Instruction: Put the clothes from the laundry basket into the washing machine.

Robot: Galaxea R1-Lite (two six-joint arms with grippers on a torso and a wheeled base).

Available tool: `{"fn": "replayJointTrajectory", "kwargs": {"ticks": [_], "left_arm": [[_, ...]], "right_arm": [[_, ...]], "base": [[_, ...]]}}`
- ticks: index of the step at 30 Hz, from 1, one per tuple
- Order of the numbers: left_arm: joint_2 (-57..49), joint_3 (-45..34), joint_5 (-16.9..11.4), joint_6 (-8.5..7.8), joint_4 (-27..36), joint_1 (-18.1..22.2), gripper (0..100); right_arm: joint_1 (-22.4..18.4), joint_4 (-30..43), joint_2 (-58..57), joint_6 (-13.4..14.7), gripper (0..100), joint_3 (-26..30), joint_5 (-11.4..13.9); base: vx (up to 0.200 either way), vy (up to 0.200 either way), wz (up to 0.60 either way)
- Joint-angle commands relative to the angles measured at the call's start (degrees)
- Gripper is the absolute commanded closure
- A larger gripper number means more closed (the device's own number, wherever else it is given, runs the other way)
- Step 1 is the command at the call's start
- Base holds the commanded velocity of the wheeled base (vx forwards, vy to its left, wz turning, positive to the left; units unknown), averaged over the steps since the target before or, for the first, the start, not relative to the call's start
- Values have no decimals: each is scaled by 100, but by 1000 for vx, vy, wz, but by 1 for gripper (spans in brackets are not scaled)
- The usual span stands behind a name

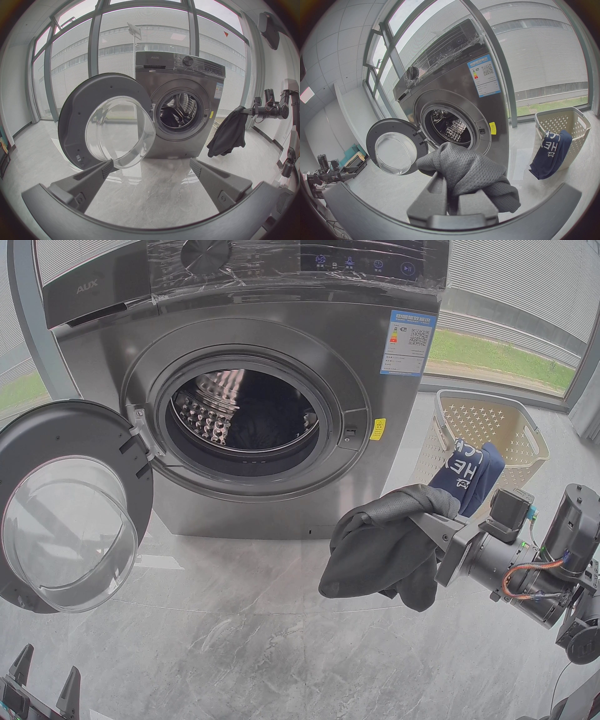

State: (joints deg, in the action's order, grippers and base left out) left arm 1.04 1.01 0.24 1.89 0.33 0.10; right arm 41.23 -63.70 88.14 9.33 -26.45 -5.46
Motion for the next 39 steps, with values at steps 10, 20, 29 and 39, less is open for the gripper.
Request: {"fn": "replayJointTrajectory", "kwargs": {"ticks": [10,20,29,39], "left_arm": [[-77,-84,11,4,2,-1,0],[-77,-84,11,4,2,-1,0],[-86,-92,20,-83,-15,8,0],[-95,-101,-16,-145,-15,25,0]], "right_arm": [[-1,-2,10,-1,100,0,1],[-1,-2,46,8,100,35,1],[52,-29,230,122,100,-167,-78],[237,-363,1250,289,100,-1125,-482]], "base": [[0,100,0],[0,0,0],[0,0,0],[0,0,0]]}}
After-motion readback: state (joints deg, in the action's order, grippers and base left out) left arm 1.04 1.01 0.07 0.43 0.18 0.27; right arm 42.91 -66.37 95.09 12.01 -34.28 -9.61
